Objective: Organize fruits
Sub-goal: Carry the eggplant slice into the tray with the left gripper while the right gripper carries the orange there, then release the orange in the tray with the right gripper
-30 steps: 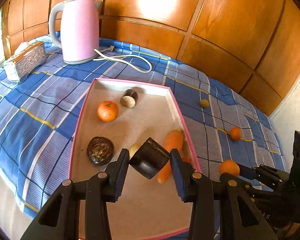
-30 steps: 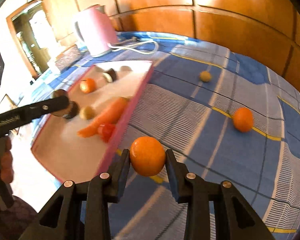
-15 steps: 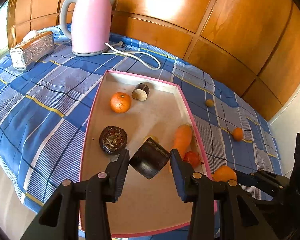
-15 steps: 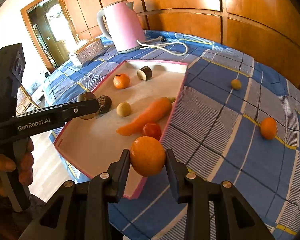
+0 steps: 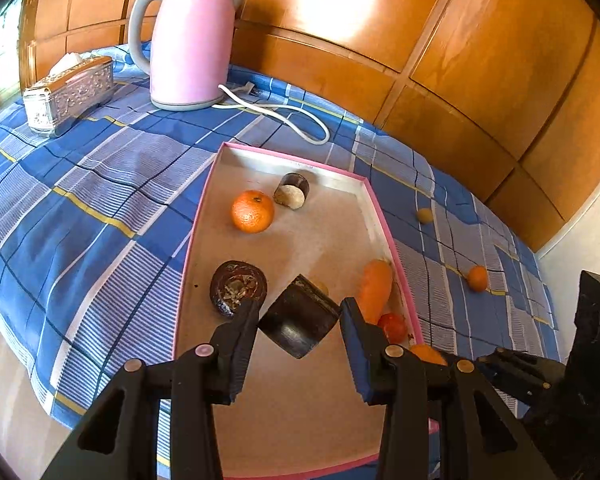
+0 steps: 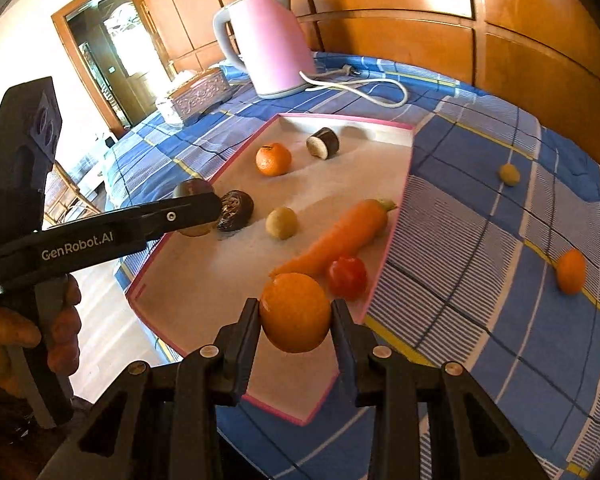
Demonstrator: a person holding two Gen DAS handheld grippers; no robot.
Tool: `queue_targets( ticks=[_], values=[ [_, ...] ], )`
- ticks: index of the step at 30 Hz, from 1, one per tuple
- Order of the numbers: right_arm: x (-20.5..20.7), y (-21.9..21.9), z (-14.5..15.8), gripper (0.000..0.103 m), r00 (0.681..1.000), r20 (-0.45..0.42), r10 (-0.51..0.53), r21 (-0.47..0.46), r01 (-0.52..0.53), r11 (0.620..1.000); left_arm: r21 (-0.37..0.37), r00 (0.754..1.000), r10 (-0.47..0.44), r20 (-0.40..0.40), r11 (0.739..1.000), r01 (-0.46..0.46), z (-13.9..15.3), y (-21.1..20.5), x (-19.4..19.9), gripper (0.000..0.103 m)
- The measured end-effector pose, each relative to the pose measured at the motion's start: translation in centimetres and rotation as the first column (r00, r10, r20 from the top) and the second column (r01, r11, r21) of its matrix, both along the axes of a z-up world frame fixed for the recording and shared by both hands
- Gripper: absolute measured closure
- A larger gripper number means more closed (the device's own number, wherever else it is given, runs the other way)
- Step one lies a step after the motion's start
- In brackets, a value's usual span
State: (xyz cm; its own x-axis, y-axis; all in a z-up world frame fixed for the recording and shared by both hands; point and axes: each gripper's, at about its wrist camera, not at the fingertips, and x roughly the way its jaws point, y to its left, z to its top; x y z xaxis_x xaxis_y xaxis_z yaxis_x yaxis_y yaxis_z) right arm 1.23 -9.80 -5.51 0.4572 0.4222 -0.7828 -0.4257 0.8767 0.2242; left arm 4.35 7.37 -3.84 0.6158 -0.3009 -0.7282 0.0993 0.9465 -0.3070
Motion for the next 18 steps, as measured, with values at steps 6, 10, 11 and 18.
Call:
queue_targets(
  ticks=[6, 10, 11, 18],
  values=[
    [0.2, 0.9, -0.2, 0.064, 1.000, -0.012, 0.010, 0.044, -0.009, 0.999, -0.005, 1.000, 0.024, 0.003, 1.000, -0.024, 0.0, 0.1, 0.0, 0.046],
    [0.0, 0.6, -0.5, 0.064, 1.000, -0.018, -0.004, 0.034, 0.005, 0.999, 0.012, 0.999, 0.044, -0.001, 0.999, -0.044, 0.0, 0.2, -0.1, 0.044],
    [-0.1, 0.4, -0.6, 0.064, 1.000, -0.018, -0.013, 0.032, 0.013, 0.999, 0.018, 0.999, 0.046, 0.001, 0.999, -0.047, 0.1, 0.2, -0.1, 0.043],
    [-0.3, -1.5, -0.4, 0.062, 0.996, -0.009, -0.089, 0.010, 0.090, 0.996, 0.083, 0.998, 0.059, 0.023, 0.995, -0.061, 0.5, -0.6, -0.6, 0.034]
  ],
)
